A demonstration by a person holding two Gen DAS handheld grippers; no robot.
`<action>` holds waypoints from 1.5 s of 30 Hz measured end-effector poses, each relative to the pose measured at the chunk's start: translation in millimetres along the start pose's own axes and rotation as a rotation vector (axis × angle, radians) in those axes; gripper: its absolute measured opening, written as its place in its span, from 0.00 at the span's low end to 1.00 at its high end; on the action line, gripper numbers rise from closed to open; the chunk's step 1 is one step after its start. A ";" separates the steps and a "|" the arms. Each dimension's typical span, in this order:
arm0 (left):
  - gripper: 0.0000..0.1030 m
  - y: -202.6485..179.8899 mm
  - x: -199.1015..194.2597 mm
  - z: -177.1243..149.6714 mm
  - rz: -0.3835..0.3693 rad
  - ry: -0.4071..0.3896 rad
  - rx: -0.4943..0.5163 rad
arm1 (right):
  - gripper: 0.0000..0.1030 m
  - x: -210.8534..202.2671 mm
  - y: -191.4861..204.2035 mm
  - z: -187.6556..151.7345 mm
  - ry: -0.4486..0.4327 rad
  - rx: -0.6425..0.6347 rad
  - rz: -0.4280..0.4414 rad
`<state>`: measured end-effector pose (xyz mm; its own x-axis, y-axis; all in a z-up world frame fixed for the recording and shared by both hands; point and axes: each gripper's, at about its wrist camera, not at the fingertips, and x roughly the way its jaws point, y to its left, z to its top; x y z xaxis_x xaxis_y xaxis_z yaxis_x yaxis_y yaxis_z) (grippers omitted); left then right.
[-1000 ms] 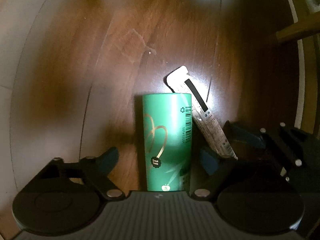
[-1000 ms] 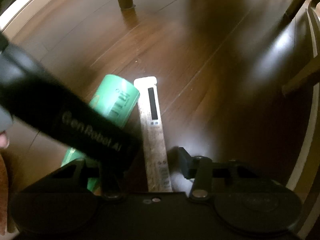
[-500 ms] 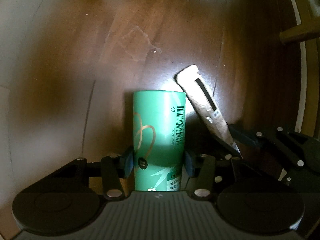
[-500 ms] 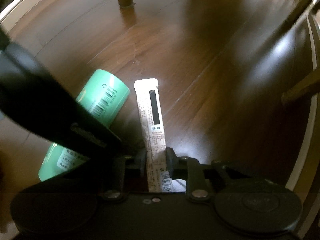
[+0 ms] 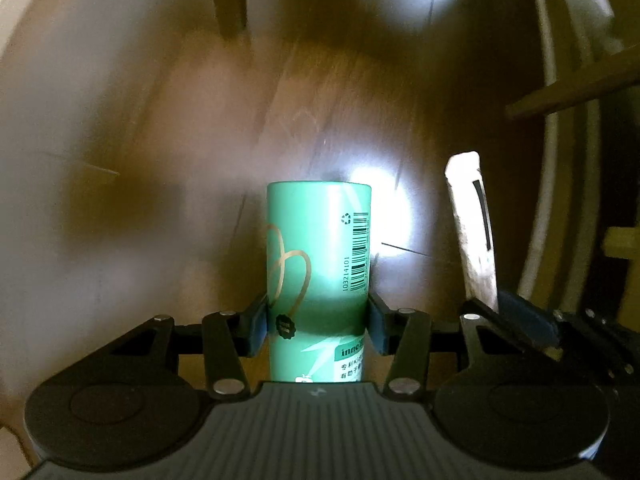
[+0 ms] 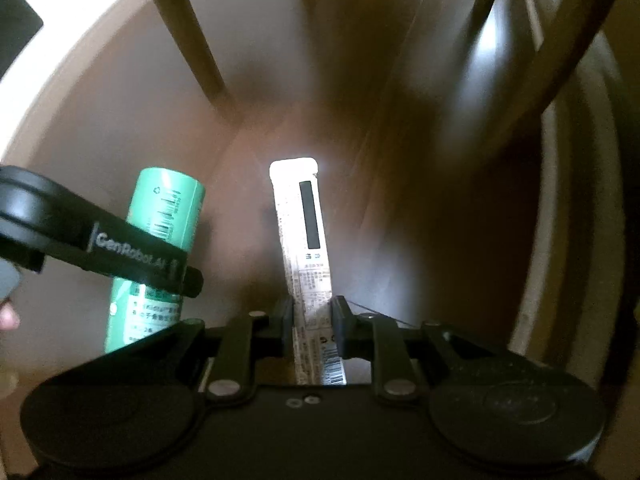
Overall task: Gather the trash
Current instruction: 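Lift the green can and stick wrapper with both tools over the wastebasket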
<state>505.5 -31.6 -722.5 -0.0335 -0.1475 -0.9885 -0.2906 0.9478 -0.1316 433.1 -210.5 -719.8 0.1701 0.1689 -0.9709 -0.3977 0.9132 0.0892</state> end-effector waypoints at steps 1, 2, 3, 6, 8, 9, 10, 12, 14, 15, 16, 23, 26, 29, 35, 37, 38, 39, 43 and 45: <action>0.47 -0.3 -16.9 -2.1 -0.002 -0.010 0.005 | 0.19 -18.2 1.6 2.1 -0.005 0.009 0.005; 0.47 -1.1 -37.9 -4.2 -0.005 -0.022 0.012 | 0.19 -37.2 4.1 4.0 -0.012 0.022 0.012; 0.47 -2.7 -55.1 -6.9 -0.007 -0.031 0.017 | 0.19 -54.7 6.9 5.8 -0.020 0.036 0.017; 0.47 -7.9 -113.5 -15.8 -0.020 -0.057 0.026 | 0.19 -116.7 13.8 17.1 -0.049 0.073 0.029; 0.47 -10.1 -153.1 -19.5 -0.032 -0.071 0.026 | 0.19 -153.1 20.1 22.6 -0.065 0.098 0.039; 0.47 -10.6 -176.8 -20.6 -0.042 -0.083 0.028 | 0.19 -176.4 23.7 25.9 -0.076 0.106 0.044; 0.47 -11.5 -197.1 -21.6 -0.046 -0.097 0.035 | 0.19 -193.6 28.2 27.6 -0.085 0.111 0.046; 0.47 -12.2 -239.1 -23.9 -0.047 -0.124 0.053 | 0.19 -230.4 38.4 32.8 -0.107 0.127 0.053; 0.47 -12.7 -274.3 -24.9 -0.045 -0.144 0.065 | 0.19 -273.5 48.5 39.1 -0.133 0.140 0.063; 0.47 -15.7 -293.4 -27.0 -0.050 -0.155 0.068 | 0.19 -291.3 52.2 44.2 -0.147 0.138 0.065; 0.47 -16.0 -313.3 -27.0 -0.058 -0.168 0.073 | 0.19 -310.2 57.4 48.3 -0.159 0.135 0.065; 0.47 -21.4 -440.0 -24.9 -0.075 -0.264 0.141 | 0.19 -432.8 86.8 80.6 -0.246 0.123 0.048; 0.47 -24.4 -483.4 -21.9 -0.103 -0.288 0.159 | 0.19 -478.1 98.9 89.4 -0.293 0.137 0.037; 0.47 -29.1 -525.0 -15.2 -0.127 -0.336 0.193 | 0.19 -519.1 110.1 96.5 -0.347 0.155 0.005; 0.47 -43.0 -599.4 -13.6 -0.189 -0.426 0.268 | 0.19 -579.4 118.9 120.0 -0.446 0.191 -0.044; 0.47 -46.7 -615.0 -10.1 -0.209 -0.449 0.293 | 0.19 -599.5 121.4 126.5 -0.478 0.205 -0.061; 0.47 -48.5 -625.5 -8.0 -0.219 -0.461 0.305 | 0.19 -604.2 120.7 130.8 -0.492 0.211 -0.070; 0.47 -48.2 -633.2 -7.4 -0.227 -0.470 0.316 | 0.19 -613.8 122.5 134.0 -0.505 0.217 -0.076; 0.47 -49.8 -673.3 -3.7 -0.258 -0.509 0.372 | 0.19 -641.7 128.5 149.1 -0.567 0.242 -0.101; 0.47 -53.9 -689.8 0.5 -0.262 -0.534 0.392 | 0.19 -651.9 130.4 157.1 -0.599 0.258 -0.104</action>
<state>544.7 19.2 -33.6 0.4927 -0.3211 -0.8088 0.1435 0.9467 -0.2884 412.0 -143.2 -40.2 0.6981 0.1840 -0.6920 -0.1359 0.9829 0.1243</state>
